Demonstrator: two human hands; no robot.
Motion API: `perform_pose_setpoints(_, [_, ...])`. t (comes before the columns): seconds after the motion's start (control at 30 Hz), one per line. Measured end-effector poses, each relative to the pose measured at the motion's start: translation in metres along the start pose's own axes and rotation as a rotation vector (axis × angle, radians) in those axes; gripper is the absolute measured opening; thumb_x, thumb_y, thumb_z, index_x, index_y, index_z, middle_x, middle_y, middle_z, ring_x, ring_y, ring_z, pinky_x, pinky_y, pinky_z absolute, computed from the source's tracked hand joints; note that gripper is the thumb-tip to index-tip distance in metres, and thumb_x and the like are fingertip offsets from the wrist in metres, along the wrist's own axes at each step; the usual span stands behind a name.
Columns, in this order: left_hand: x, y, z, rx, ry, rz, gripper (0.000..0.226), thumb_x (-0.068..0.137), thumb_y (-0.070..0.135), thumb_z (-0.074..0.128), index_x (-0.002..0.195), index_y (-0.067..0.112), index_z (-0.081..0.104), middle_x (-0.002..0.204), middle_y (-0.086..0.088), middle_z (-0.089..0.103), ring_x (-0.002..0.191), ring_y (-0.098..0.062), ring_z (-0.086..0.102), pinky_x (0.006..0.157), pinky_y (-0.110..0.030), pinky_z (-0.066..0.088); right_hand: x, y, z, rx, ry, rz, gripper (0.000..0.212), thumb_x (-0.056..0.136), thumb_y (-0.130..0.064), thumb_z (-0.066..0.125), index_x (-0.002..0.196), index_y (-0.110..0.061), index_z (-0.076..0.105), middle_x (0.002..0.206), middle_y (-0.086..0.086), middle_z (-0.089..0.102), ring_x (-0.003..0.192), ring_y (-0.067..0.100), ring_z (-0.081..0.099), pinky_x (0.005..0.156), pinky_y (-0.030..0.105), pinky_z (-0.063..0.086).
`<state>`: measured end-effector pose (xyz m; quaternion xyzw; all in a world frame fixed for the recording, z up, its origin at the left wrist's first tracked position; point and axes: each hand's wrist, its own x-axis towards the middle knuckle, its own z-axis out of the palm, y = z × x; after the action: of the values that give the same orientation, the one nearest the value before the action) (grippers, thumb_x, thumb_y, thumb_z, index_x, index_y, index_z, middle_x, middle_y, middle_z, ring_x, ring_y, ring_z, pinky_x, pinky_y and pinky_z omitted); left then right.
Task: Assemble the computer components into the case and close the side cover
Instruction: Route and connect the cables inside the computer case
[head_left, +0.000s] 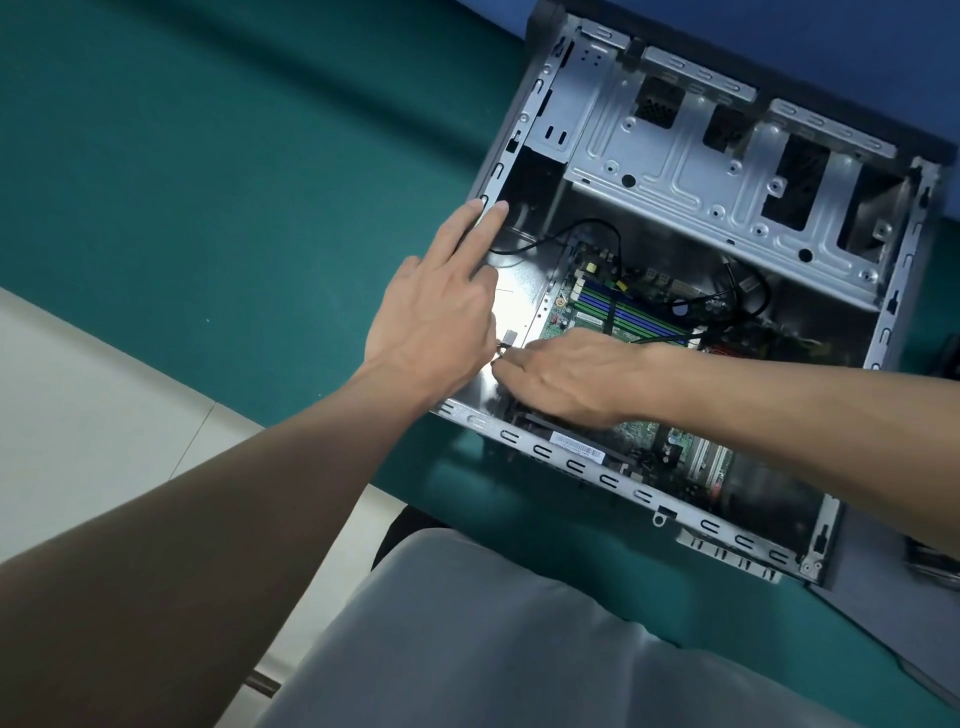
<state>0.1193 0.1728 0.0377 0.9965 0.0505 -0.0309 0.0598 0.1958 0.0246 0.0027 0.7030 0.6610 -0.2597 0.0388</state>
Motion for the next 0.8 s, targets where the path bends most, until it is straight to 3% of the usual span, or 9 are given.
perform_pose_setpoints(0.17, [-0.001,0.0,0.001,-0.013,0.017,0.01,0.019,0.088,0.02,0.052,0.091,0.006,0.064,0.161,-0.001,0.018,0.148,-0.017,0.011,0.077,-0.038,0.045,0.001,0.003,0.0,-0.116,0.039,0.053,0.035,0.1,-0.029,0.026,0.083,-0.01,0.05,0.064,0.006,0.05,0.052,0.024,0.043,0.044,0.03,0.021])
perform_pose_setpoints(0.23, [0.0,-0.001,0.002,-0.015,0.019,0.012,0.019,0.088,0.019,0.052,0.091,0.005,0.064,0.161,-0.001,0.019,0.148,-0.018,0.011,0.077,-0.038,0.046,0.001,0.0,-0.001,-0.218,0.018,0.045,0.026,0.101,-0.025,0.033,0.092,-0.009,0.052,0.058,0.002,0.041,0.048,0.023,0.037,0.042,0.029,0.019])
perform_pose_setpoints(0.3, [0.0,-0.001,0.002,-0.019,0.02,0.009,0.019,0.088,0.019,0.052,0.091,0.005,0.064,0.161,-0.001,0.019,0.148,-0.017,0.011,0.078,-0.038,0.046,0.001,-0.001,-0.001,-0.203,-0.04,0.021,0.024,0.101,-0.022,0.026,0.1,-0.007,0.045,0.06,-0.001,0.037,0.045,0.016,0.033,0.039,0.029,0.018])
perform_pose_setpoints(0.4, [0.0,-0.001,0.003,-0.027,0.024,0.011,0.019,0.088,0.019,0.051,0.092,0.005,0.064,0.161,-0.001,0.018,0.148,-0.017,0.011,0.079,-0.039,0.048,-0.001,0.0,-0.003,-0.113,-0.043,-0.024,0.038,0.095,-0.029,0.006,0.097,-0.01,0.039,0.065,0.0,0.041,0.049,0.013,0.036,0.041,0.027,0.02])
perform_pose_setpoints(0.5, [0.0,-0.001,0.003,-0.033,0.03,0.016,0.019,0.088,0.019,0.052,0.091,0.005,0.064,0.161,-0.001,0.019,0.148,-0.017,0.011,0.079,-0.039,0.048,-0.002,0.0,-0.007,-0.181,-0.004,-0.002,0.025,0.1,-0.02,0.025,0.088,-0.01,0.043,0.057,-0.001,0.033,0.044,0.014,0.028,0.041,0.029,0.015])
perform_pose_setpoints(0.6, [-0.001,-0.002,0.004,-0.023,0.026,0.015,0.02,0.089,0.022,0.052,0.092,0.006,0.064,0.161,-0.001,0.018,0.148,-0.018,0.011,0.079,-0.039,0.048,-0.001,-0.001,-0.011,-0.222,-0.019,0.087,0.031,0.104,-0.032,0.03,0.082,-0.014,0.042,0.053,-0.001,0.028,0.042,0.015,0.023,0.044,0.029,0.018])
perform_pose_setpoints(0.7, [-0.001,-0.002,0.004,-0.02,0.021,0.017,0.021,0.089,0.022,0.051,0.093,0.006,0.064,0.161,-0.001,0.017,0.148,-0.018,0.01,0.08,-0.039,0.048,0.0,-0.002,-0.007,-0.166,-0.081,0.075,0.029,0.104,-0.032,0.024,0.092,-0.011,0.039,0.061,-0.001,0.037,0.046,0.015,0.035,0.044,0.033,0.03])
perform_pose_setpoints(0.8, [0.0,-0.002,0.003,-0.02,0.021,0.015,0.021,0.088,0.022,0.053,0.094,0.006,0.064,0.161,-0.001,0.017,0.148,-0.017,0.01,0.08,-0.039,0.048,-0.001,-0.001,-0.005,-0.109,-0.108,0.014,0.021,0.103,-0.024,0.022,0.101,-0.011,0.038,0.071,0.001,0.04,0.053,0.015,0.042,0.04,0.028,0.025])
